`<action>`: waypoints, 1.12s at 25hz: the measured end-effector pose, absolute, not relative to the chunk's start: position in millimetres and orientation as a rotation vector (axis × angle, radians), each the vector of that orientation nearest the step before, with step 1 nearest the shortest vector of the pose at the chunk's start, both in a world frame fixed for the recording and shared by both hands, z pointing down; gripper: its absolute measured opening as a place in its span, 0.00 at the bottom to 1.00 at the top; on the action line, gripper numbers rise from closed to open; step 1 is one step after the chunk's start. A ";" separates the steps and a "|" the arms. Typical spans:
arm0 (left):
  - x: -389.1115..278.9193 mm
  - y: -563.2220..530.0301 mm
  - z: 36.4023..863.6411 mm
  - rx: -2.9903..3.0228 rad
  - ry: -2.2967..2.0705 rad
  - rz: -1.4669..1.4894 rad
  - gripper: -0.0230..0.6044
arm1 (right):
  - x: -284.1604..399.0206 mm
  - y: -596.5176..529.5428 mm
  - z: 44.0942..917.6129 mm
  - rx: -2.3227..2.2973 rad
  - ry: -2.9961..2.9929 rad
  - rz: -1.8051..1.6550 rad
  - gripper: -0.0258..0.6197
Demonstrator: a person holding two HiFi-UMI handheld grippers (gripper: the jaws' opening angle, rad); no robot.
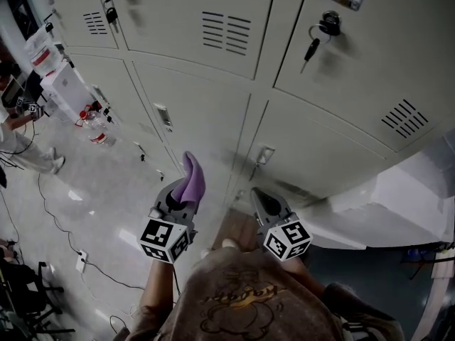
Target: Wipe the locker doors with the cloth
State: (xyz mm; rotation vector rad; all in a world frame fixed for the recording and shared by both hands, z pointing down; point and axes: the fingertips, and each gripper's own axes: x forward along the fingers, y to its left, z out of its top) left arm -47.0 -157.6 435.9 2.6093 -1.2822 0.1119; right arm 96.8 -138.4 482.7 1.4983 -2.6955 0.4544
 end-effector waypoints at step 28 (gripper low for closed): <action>-113.1 -101.7 513.5 2.373 -1.572 0.100 0.10 | 35.2 -131.6 510.0 1.220 -2.760 0.371 0.04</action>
